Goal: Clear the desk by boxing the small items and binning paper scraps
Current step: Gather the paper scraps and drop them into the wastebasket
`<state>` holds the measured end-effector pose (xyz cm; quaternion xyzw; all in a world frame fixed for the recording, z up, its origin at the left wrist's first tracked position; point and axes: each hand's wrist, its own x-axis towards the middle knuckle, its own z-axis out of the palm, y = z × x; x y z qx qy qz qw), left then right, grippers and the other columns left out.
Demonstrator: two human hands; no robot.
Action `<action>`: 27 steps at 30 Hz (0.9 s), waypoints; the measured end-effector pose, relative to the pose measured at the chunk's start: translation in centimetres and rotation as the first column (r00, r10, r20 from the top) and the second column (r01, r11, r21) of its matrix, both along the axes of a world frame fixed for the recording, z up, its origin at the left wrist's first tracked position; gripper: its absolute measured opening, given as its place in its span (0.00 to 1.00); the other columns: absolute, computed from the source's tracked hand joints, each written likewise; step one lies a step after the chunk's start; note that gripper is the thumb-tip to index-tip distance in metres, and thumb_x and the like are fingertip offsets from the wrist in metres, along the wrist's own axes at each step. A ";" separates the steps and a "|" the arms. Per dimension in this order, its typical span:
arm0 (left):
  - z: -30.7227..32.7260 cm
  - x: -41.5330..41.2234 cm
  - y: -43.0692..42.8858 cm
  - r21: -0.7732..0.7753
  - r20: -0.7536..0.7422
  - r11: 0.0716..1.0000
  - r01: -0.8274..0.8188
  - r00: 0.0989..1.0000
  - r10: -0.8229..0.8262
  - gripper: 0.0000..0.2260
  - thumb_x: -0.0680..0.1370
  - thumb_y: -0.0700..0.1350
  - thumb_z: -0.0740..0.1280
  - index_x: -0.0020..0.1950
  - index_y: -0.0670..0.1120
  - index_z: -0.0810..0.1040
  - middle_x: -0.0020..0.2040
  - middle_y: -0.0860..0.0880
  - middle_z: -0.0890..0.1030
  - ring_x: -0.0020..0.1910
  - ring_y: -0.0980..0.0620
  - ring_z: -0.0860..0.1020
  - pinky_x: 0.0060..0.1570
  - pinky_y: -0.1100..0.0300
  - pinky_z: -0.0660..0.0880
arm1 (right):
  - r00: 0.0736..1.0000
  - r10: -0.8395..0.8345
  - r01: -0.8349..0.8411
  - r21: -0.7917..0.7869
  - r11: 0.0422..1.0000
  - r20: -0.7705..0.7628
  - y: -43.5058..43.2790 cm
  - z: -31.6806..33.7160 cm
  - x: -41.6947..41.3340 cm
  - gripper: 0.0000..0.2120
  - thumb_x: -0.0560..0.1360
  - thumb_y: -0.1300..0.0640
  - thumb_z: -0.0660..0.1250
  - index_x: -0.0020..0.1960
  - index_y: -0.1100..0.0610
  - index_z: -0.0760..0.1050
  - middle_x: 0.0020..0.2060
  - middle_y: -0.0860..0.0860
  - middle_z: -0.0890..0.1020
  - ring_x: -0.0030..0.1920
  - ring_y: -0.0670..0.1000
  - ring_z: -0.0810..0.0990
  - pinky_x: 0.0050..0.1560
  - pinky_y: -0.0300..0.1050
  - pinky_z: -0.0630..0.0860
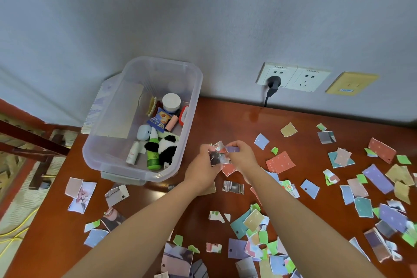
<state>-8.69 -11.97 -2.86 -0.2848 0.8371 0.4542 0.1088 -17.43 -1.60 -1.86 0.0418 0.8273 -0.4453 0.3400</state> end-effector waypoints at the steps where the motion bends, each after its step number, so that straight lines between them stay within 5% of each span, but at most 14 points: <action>1: 0.4 0.0 0.2 0.032 -0.022 0.999 -0.020 1.000 0.020 0.19 0.75 0.46 0.70 0.59 0.54 0.63 0.53 0.52 0.77 0.48 0.51 0.79 0.45 0.57 0.77 | 0.999 -0.040 0.040 -0.019 0.999 0.018 0.1 0.5 0.1 0.10 0.74 0.68 0.65 0.51 0.56 0.75 0.45 0.52 0.77 0.45 0.53 0.76 0.46 0.49 0.77; 8: 3.8 0.9 2.0 0.333 -0.068 0.920 -0.209 0.967 0.245 0.17 0.76 0.41 0.69 0.60 0.52 0.66 0.54 0.51 0.76 0.51 0.52 0.77 0.46 0.64 0.73 | 0.972 -0.234 0.236 -0.124 0.964 0.032 1.6 3.8 2.7 0.13 0.73 0.68 0.63 0.47 0.51 0.73 0.50 0.55 0.79 0.51 0.57 0.80 0.54 0.55 0.80; 11: 5.4 2.2 2.6 0.402 -0.039 0.877 -0.262 0.952 0.303 0.12 0.78 0.43 0.67 0.60 0.48 0.70 0.52 0.51 0.75 0.50 0.53 0.75 0.48 0.63 0.71 | 0.959 -0.276 0.283 -0.185 0.941 0.062 2.4 5.2 4.6 0.11 0.75 0.67 0.64 0.52 0.53 0.73 0.48 0.55 0.80 0.47 0.54 0.81 0.49 0.50 0.82; 16: 6.5 5.0 2.6 0.508 0.059 0.777 -0.372 0.915 0.400 0.11 0.81 0.51 0.60 0.61 0.48 0.72 0.50 0.47 0.78 0.40 0.54 0.73 0.37 0.63 0.71 | 0.951 -0.294 0.309 -0.236 0.922 0.097 2.9 6.8 8.2 0.11 0.77 0.64 0.64 0.58 0.53 0.71 0.50 0.56 0.79 0.47 0.54 0.82 0.50 0.49 0.82; 21: 7.1 8.0 1.9 0.618 0.202 0.602 -0.506 0.842 0.500 0.12 0.79 0.46 0.55 0.58 0.41 0.70 0.31 0.46 0.72 0.22 0.55 0.65 0.18 0.66 0.61 | 0.948 -0.284 0.313 -0.271 0.910 0.141 2.3 7.6 11.7 0.12 0.77 0.65 0.63 0.58 0.54 0.72 0.48 0.55 0.80 0.46 0.54 0.83 0.42 0.43 0.81; 27: 7.0 11.9 0.6 0.665 0.252 0.482 -0.571 0.779 0.574 0.14 0.77 0.42 0.51 0.47 0.39 0.75 0.28 0.45 0.73 0.22 0.52 0.65 0.24 0.61 0.60 | 0.962 -0.203 0.247 -0.265 0.932 0.182 1.1 7.7 15.5 0.13 0.75 0.66 0.64 0.58 0.57 0.74 0.49 0.58 0.82 0.43 0.55 0.83 0.42 0.46 0.80</action>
